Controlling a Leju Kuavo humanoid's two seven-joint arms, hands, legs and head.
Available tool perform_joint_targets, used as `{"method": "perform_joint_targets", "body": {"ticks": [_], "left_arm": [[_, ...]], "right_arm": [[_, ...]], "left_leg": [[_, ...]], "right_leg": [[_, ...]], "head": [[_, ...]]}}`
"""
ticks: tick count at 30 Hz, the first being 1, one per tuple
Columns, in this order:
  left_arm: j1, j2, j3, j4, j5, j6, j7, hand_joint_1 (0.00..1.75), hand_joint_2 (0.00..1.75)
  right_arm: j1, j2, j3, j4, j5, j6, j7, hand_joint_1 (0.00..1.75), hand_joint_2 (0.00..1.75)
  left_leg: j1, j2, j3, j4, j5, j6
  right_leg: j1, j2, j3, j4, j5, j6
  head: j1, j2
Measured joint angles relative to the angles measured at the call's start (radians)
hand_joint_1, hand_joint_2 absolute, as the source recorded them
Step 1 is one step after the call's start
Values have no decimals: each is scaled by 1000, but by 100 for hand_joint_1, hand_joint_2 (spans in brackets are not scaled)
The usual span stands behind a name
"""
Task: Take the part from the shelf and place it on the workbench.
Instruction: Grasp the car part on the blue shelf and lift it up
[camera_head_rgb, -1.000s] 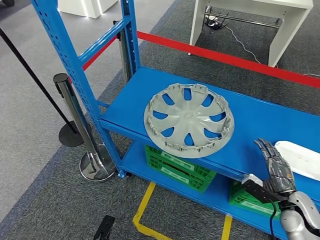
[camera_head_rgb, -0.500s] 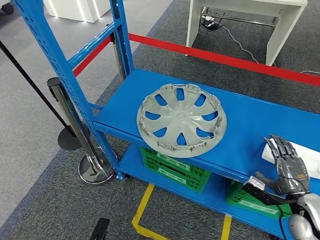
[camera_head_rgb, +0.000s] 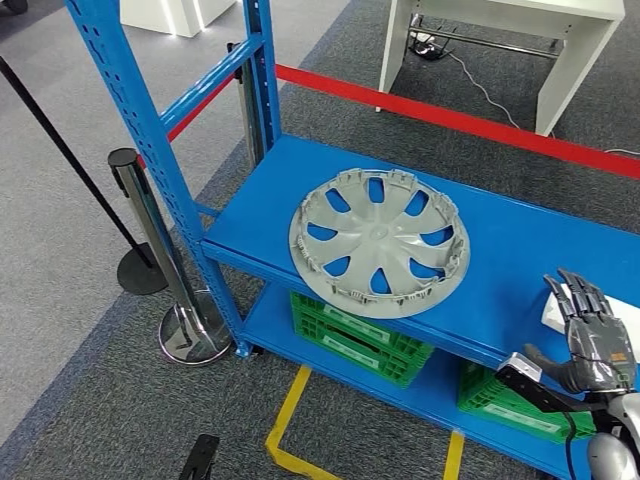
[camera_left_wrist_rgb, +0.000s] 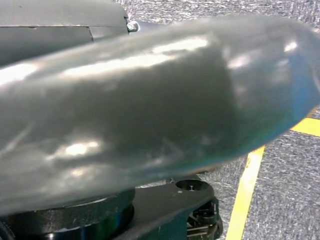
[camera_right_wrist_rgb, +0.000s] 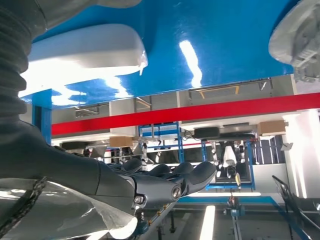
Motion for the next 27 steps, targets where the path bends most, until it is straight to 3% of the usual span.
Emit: {"method": "perform_joint_targets", "body": {"ticks": [8, 10, 12, 14, 15, 16, 18, 19, 23, 25, 27], "left_arm": [[0, 0, 0, 0, -1, 0, 0, 0, 0], [-1, 0, 0, 0, -1, 0, 0, 0, 0], [0, 0, 1, 0, -4, 0, 1, 0, 0], [2, 0, 1, 0, -8, 0, 3, 0, 0], [2, 0, 2, 0, -9, 0, 3, 0, 0], [2, 0, 2, 0, -9, 0, 3, 0, 0], [0, 1, 2, 0, -9, 0, 3, 0, 0], [0, 1, 2, 0, -9, 0, 4, 0, 0], [0, 0, 2, 0, -13, 0, 4, 0, 0], [-2, 0, 2, 0, -15, 0, 5, 0, 0], [-2, -1, 2, 0, -16, -1, 5, 0, 0]], "right_arm": [[0, -1, -2, 0, 3, 0, 3, 0, 175], [-2, -1, -3, 0, 5, 0, 9, 0, 175], [-2, -4, -9, 3, 17, 3, 22, 0, 175], [-2, -9, -17, 18, 39, 9, 40, 0, 175], [-4, -11, -20, 25, 49, 11, 48, 0, 175], [-4, -12, -21, 32, 52, 12, 50, 0, 175], [-6, -14, -22, 37, 51, 17, 51, 0, 175], [-8, -15, -23, 42, 51, 22, 51, 0, 175], [-13, -23, -31, 67, 45, 36, 52, 0, 175], [-18, -30, -36, 83, 42, 37, 52, 0, 175], [-18, -32, -39, 97, 40, 39, 52, 0, 175]], "left_leg": [[0, 0, 0, 1, -1, -2], [-5, -1, -2, 6, -4, -7], [-8, -1, -15, 30, -18, -22], [-4, 0, -68, 151, -61, -36], [-4, 0, -79, 181, -67, -37], [-5, 0, -73, 171, -50, -30], [-10, 1, -20, 54, -8, -14], [-12, 1, -8, 25, -4, -10], [-10, 1, 0, -2, -1, -1], [-6, 2, 4, -12, 5, 5], [-6, 2, 3, -12, 5, 7]], "right_leg": [[-1, 0, 20, -39, 18, 0], [1, 0, 43, -79, 16, -2], [2, 2, 60, -108, 12, -18], [3, 1, 59, -108, 14, -40], [4, 1, 61, -109, 15, -46], [6, 1, 62, -109, 14, -47], [10, 1, 61, -107, 13, -44], [10, 0, 58, -107, 14, -40], [8, -1, 48, -100, 5, -19], [6, -1, 9, -21, -41, -9], [5, -1, -55, 108, -96, -1]], "head": [[0, 0], [1, 0], [-2, 0], [-7, 0], [-8, 0], [-8, 0], [-7, 0], [-7, 0], [-6, 0], [-3, 0], [-3, 0]]}}
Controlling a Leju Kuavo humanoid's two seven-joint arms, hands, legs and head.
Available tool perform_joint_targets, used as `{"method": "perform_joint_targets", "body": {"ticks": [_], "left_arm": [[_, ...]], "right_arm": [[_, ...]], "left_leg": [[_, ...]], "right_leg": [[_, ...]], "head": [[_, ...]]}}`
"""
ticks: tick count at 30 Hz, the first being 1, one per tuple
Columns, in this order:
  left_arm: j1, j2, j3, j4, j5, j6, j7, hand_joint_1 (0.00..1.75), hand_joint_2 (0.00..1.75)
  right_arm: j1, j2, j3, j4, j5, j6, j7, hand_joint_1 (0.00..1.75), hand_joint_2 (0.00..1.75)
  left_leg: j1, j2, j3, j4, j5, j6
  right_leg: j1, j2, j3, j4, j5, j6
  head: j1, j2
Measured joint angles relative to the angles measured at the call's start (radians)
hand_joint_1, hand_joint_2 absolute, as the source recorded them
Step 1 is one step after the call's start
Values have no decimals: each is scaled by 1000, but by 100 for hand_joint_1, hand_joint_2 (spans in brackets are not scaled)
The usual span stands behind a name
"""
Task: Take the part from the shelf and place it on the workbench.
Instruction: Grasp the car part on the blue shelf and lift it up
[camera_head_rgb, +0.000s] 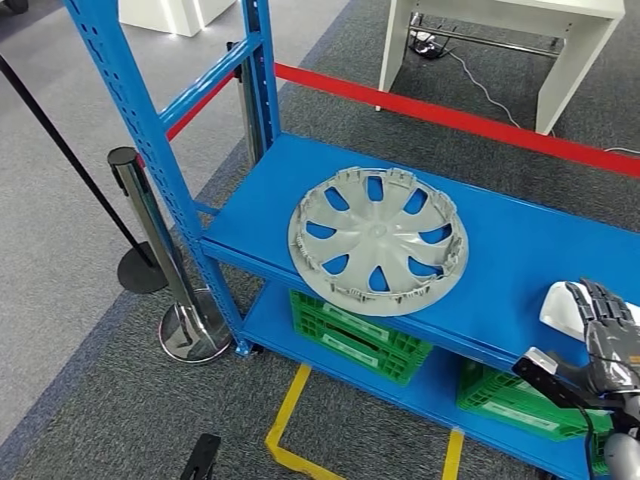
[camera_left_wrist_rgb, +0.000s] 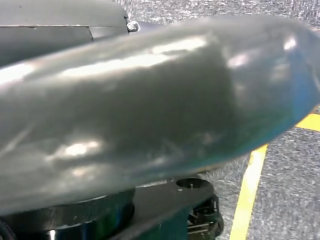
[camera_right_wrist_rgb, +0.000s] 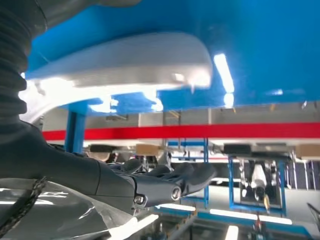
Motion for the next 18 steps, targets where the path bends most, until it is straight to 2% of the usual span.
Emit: {"method": "perform_joint_targets", "body": {"ticks": [1, 2, 3, 5, 6, 7, 11, 13, 15, 16, 17, 18], "left_arm": [[1, 0, 0, 0, 0, 0, 1, 0, 0], [1, 0, 0, 0, -1, 0, 2, 0, 0], [1, -1, 0, 0, -1, 0, 3, 0, 0], [0, -1, 0, 0, -2, 0, 5, 0, 0], [0, -2, 0, 0, -3, -1, 7, 0, 0], [0, -1, 0, 0, -4, 0, 8, 0, 0], [0, 0, 0, 0, -9, -1, 13, 0, 0], [-1, 0, 0, 0, -10, -1, 14, 0, 0], [-1, 0, 0, 0, -11, -1, 15, 0, 0], [0, 0, 0, 0, -11, -1, 15, 0, 0], [1, 0, 0, 0, -11, -1, 16, 0, 0], [1, 0, 0, 0, -11, -1, 16, 0, 0]], "right_arm": [[1, 0, 0, 7, 0, 2, 1, 0, 175], [2, -1, -1, 13, 3, 5, 5, 0, 175], [1, -3, -2, 19, 8, 8, 13, 0, 175], [-5, -9, -6, 35, 24, 19, 36, 0, 175], [-11, -14, -8, 46, 32, 25, 46, 0, 175], [-18, -19, -11, 58, 38, 30, 55, 0, 175], [-46, -36, -24, 106, 82, 32, 97, 0, 175], [-59, -42, -32, 127, 114, 26, 126, 0, 175], [-68, -44, -40, 147, 134, 25, 146, 0, 175], [-71, -44, -44, 155, 139, 26, 153, 0, 175], [-74, -44, -48, 163, 142, 27, 156, 0, 175], [-76, -44, -52, 170, 144, 28, 159, 0, 175]], "left_leg": [[0, 0, 0, 0, 0, 0], [0, 0, 0, 1, 0, 0], [1, 0, 0, 2, -1, -2], [1, -1, 0, 8, -5, -8], [-1, -2, -1, 13, -8, -13], [-3, -3, -4, 17, -9, -18], [-3, -2, -7, 29, -17, -34], [1, -1, -33, 98, -63, -45], [3, 0, -89, 232, -128, -51], [4, 0, -113, 286, -146, -51], [4, 0, -120, 307, -145, -51], [4, 0, -110, 290, -126, -49]], "right_leg": [[-1, 0, -22, 42, -10, 3], [-2, 0, -27, 49, 0, 6], [-4, 0, -11, 15, 27, 8], [-9, -1, 54, -115, 90, 12], [-10, 0, 84, -170, 107, 9], [-9, 1, 101, -202, 112, 4], [-7, 5, 111, -213, 112, -23], [-9, 4, 115, -215, 113, -36], [-7, 3, 116, -215, 112, -43], [-6, 3, 116, -215, 112, -44], [-5, 3, 116, -215, 113, -44], [-5, 3, 118, -215, 113, -44]], "head": [[0, 0], [0, 0], [0, 0], [0, 0], [1, 0], [1, 0], [-2, 0], [-4, 0], [-6, 0], [-6, 0], [-6, 0], [-6, 0]]}}
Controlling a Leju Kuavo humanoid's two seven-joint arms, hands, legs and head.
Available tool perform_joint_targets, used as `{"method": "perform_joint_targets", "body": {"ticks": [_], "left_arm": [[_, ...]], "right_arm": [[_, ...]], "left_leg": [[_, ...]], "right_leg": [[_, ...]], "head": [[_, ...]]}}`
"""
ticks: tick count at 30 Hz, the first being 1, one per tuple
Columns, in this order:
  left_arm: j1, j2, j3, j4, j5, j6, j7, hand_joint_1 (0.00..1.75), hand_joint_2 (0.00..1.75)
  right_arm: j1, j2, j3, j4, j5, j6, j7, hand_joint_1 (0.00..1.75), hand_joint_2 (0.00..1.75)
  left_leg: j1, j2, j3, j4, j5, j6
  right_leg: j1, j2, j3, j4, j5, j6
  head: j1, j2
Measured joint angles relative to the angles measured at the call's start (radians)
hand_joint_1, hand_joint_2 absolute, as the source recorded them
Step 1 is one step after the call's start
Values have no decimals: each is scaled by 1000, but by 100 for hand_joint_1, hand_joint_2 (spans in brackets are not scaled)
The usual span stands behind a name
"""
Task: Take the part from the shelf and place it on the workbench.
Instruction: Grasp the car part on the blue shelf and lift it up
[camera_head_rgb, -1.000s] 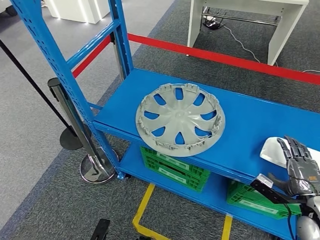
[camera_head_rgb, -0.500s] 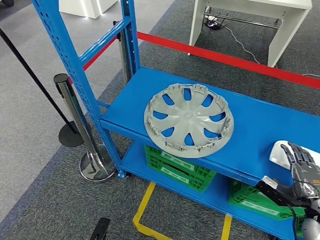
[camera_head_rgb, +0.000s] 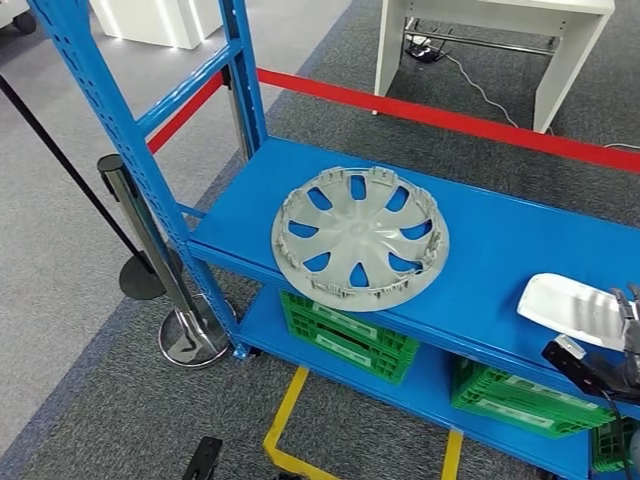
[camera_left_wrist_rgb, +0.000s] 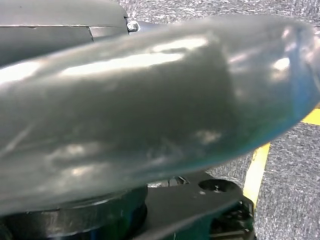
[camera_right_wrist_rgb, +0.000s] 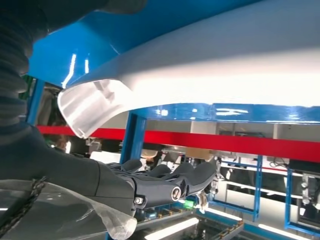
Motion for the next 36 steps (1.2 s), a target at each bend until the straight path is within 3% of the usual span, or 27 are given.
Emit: {"method": "perform_joint_targets", "body": {"ticks": [3, 5, 7, 9, 10, 12, 13, 14, 15, 16, 18, 20, 24, 26, 28, 29, 30, 31, 33, 35, 36], "left_arm": [[-2, 0, 0, 0, -1, 0, 1, 0, 0], [-4, 0, 0, 0, -4, 0, 2, 0, 0], [-5, 0, 0, 0, -7, 0, 4, 0, 0], [-6, -1, 0, 0, -9, 0, 5, 0, 0], [-7, -2, 0, 0, -10, 0, 5, 0, 0], [-7, -3, 0, 0, -11, 0, 5, 0, 0], [-6, -4, 0, 0, -11, 0, 5, 0, 0], [-5, -4, 0, 0, -11, 0, 5, 0, 0], [-4, -4, 0, 0, -11, 0, 5, 0, 0], [-5, -4, 0, 0, -11, 0, 5, 0, 0], [-6, -5, 0, 0, -12, 0, 5, 0, 0], [-7, -6, 0, 0, -12, 0, 5, 0, 0], [-7, -6, 0, 0, -12, 1, 5, 0, 0], [-8, -5, 0, 0, -12, 1, 5, 0, 0], [-7, -5, 1, 0, -13, 1, 6, 0, 0], [-5, -4, 1, 0, -14, 1, 6, 0, 0], [-4, -4, 1, 0, -14, 2, 6, 0, 0], [-4, -4, 1, 0, -15, 2, 6, 0, 0], [-5, -4, 1, 0, -17, 2, 6, 0, 0], [-6, -4, 1, 0, -18, 2, 6, 0, 0], [-6, -5, 1, 0, -18, 2, 6, 0, 0]], "right_arm": [[-7, -4, -12, 22, 4, 5, 1, 0, 175], [-10, -10, -19, 36, 6, 10, 1, 0, 175], [-12, -15, -27, 51, 7, 17, 0, 88, 175], [-12, -19, -34, 66, 5, 26, -6, 175, 175], [-11, -21, -36, 73, 2, 31, -12, 175, 175], [-6, -23, -39, 86, -5, 38, -28, 175, 175], [-3, -24, -39, 90, -9, 39, -35, 175, 175], [0, -24, -40, 93, -12, 40, -42, 175, 175], [2, -24, -42, 95, -15, 41, -47, 175, 175], [3, -24, -44, 97, -16, 41, -50, 175, 175], [3, -24, -48, 98, -18, 41, -55, 175, 175], [3, -25, -50, 99, -20, 39, -57, 175, 175], [-6, -25, -53, 99, -24, 33, -64, 175, 175], [-10, -25, -54, 99, -27, 31, -72, 175, 175], [-9, -24, -54, 99, -30, 28, -77, 175, 175], [-8, -24, -54, 99, -31, 26, -80, 175, 175], [-7, -24, -54, 99, -32, 23, -83, 175, 175], [-6, -23, -54, 99, -34, 20, -87, 175, 175], [-3, -23, -55, 99, -35, 12, -93, 175, 175], [3, -23, -57, 99, -36, 3, -97, 175, 175], [7, -23, -59, 99, -37, -2, -100, 175, 175]], "left_leg": [[0, -1, 96, -192, 85, 9], [-2, -1, 126, -258, 96, 14], [-2, -2, 125, -265, 99, 23], [1, -1, 125, -273, 107, 36], [2, 0, 124, -277, 110, 42], [1, 1, 119, -277, 113, 46], [-1, 1, 117, -277, 114, 47], [-2, 1, 116, -277, 114, 48], [-4, 1, 116, -276, 114, 48], [-5, 1, 117, -276, 114, 48], [-9, 1, 118, -275, 112, 46], [-12, 0, 115, -274, 113, 40], [-11, 0, 111, -258, 100, 20], [-7, 0, 76, -172, 47, 9], [-1, 0, 18, -42, -13, 1], [2, 0, 1, -2, -22, -2], [4, 1, 0, 4, -13, -4], [7, 1, 17, -30, 14, -6], [11, 0, 81, -162, 79, -7], [11, -2, 122, -253, 103, -3], [9, -3, 125, -264, 100, 2]], "right_leg": [[2, 0, 4, 1, -1, 5], [6, 0, 1, 0, 1, 16], [6, 0, 1, -6, 5, 28], [4, -1, -12, 13, -12, 38], [3, -1, -32, 51, -36, 41], [3, -1, -94, 178, -99, 46], [3, -1, -123, 237, -119, 47], [3, -1, -138, 268, -122, 46], [3, -1, -134, 258, -105, 45], [3, -1, -111, 211, -72, 42], [6, -2, -41, 70, -12, 33], [9, -2, -1, -7, 5, 26], [6, -2, 9, -21, 9, 11], [3, -6, 13, -25, 11, 2], [2, -9, 13, -25, 11, -1], [2, -10, 13, -25, 10, -1], [2, -10, 13, -25, 10, -1], [1, -10, 14, -24, 10, 0], [0, -9, 16, -22, 8, 7], [2, -7, 12, -17, 7, 19], [2, -6, 9, -17, 8, 26]], "head": [[0, 0], [1, 0], [1, 0], [4, 0], [5, 0], [7, 0], [7, 0], [7, 0], [7, 0], [7, 0], [7, 0], [6, 0], [4, 0], [3, 0], [2, 0], [2, 0], [2, 0], [2, 0], [2, 0], [3, 0], [4, 0]]}}
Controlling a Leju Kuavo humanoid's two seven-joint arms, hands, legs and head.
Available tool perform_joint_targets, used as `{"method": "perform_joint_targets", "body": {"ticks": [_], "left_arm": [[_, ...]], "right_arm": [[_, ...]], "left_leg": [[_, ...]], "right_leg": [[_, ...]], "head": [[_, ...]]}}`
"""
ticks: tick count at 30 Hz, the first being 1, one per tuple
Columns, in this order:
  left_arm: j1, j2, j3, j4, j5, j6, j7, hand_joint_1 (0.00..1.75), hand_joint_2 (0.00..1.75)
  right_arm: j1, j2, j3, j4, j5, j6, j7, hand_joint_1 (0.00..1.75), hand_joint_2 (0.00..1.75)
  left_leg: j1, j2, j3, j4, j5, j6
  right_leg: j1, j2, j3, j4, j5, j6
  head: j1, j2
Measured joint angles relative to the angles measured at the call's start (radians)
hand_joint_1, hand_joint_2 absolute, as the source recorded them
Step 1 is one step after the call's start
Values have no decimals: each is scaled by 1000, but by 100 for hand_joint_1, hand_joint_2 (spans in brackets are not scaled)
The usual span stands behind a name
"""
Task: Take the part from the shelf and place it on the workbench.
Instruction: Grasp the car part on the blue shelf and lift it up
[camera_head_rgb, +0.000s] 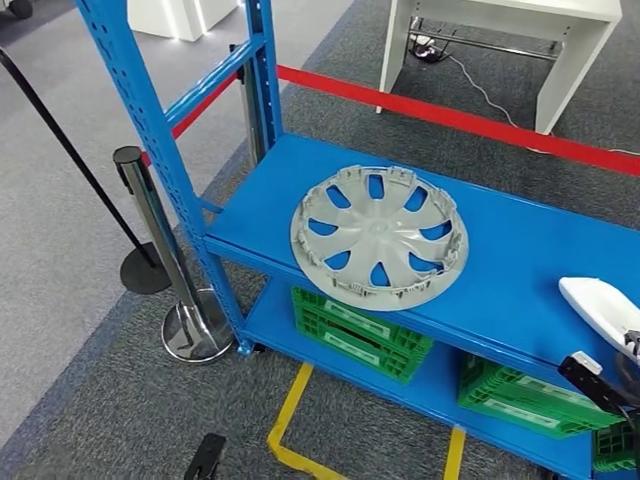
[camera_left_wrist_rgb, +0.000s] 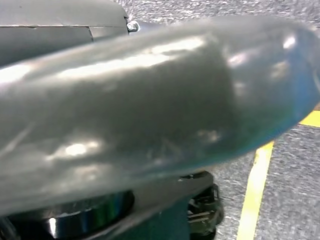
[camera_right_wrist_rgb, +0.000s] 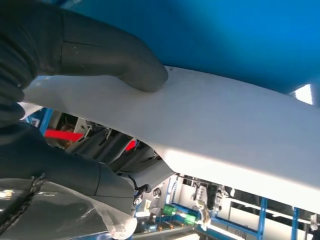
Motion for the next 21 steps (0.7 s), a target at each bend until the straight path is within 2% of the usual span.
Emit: {"method": "perform_joint_targets", "body": {"ticks": [2, 4, 5, 7, 8, 9, 10, 12, 14, 15, 18, 20, 21], "left_arm": [[1, 0, 0, 0, 0, 0, 0, 0, 0], [-1, 0, 0, 0, -2, 3, -7, 0, 0], [-1, 0, 0, 0, -5, 5, -16, 0, 0], [-1, 0, 0, 0, -9, 13, -46, 0, 0], [1, 0, 0, 0, -10, 18, -65, 0, 0], [2, 0, 0, 0, -10, 22, -85, 0, 0], [2, 0, 0, 0, -9, 25, -104, 0, 0], [1, -1, 0, 0, -9, 26, -130, 0, 0], [-1, -1, 0, 0, -10, 25, -136, 0, 0], [-1, -1, 0, 0, -11, 25, -137, 0, 0], [1, -1, 0, 0, -12, 29, -138, 0, 0], [-1, -2, 1, 0, -8, 36, -140, 0, 0], [-2, -2, 3, 0, -2, 38, -139, 0, 0]], "right_arm": [[8, 0, -3, 0, -2, -8, -8, 175, 175], [17, 0, -5, -2, -11, -18, -20, 175, 175], [24, 1, -8, -6, -24, -25, -33, 175, 175], [55, 7, -19, -30, -69, -40, -76, 175, 175], [78, 14, -26, -52, -100, -49, -105, 175, 175], [106, 24, -35, -85, -137, -59, -139, 175, 175], [135, 34, -44, -123, -173, -70, -172, 175, 175], [195, 64, -62, -221, -241, -95, -237, 175, 175], [251, 103, -75, -331, -306, -124, -303, 175, 175], [279, 125, -79, -388, -338, -141, -336, 175, 175], [350, 185, -85, -535, -392, -176, -402, 175, 175], [384, 218, -88, -610, -411, -197, -438, 175, 175], [402, 235, -90, -650, -425, -217, -465, 175, 175]], "left_leg": [[-1, 0, -2, -5, 4, 14], [1, 2, -2, -11, 9, 29], [2, 3, -3, -14, 11, 35], [-1, 2, -6, -14, 12, 42], [-3, 2, -7, -13, 12, 43], [-4, 1, -7, -13, 11, 43], [-4, -1, -6, -13, 11, 43], [-5, -2, -4, -12, 8, 40], [-10, -3, -6, -8, 5, 30], [-12, -3, -8, -7, 4, 25], [-12, -2, -9, -2, -2, 9], [-11, -1, -30, 54, -43, -4], [-9, 0, -54, 113, -75, -9]], "right_leg": [[-2, 1, -4, -3, 2, 12], [-4, 1, -23, 27, -22, 19], [-5, 2, -47, 74, -49, 21], [-4, 2, -112, 210, -108, 23], [-4, 3, -140, 264, -123, 23], [-4, 3, -151, 284, -120, 23], [-4, 3, -143, 264, -99, 21], [-4, 1, -83, 138, -35, 17], [-3, 1, -26, 30, -5, 11], [-1, 1, -16, 11, -6, 8], [-3, 3, -13, 11, -7, -7], [-6, 1, -9, 8, -7, -19], [-6, -1, -8, 8, -8, -24]], "head": [[0, 0], [3, 0], [6, 0], [9, 0], [9, 0], [9, 0], [9, 0], [9, 0], [9, 0], [9, 0], [7, 0], [5, 0], [3, 0]]}}
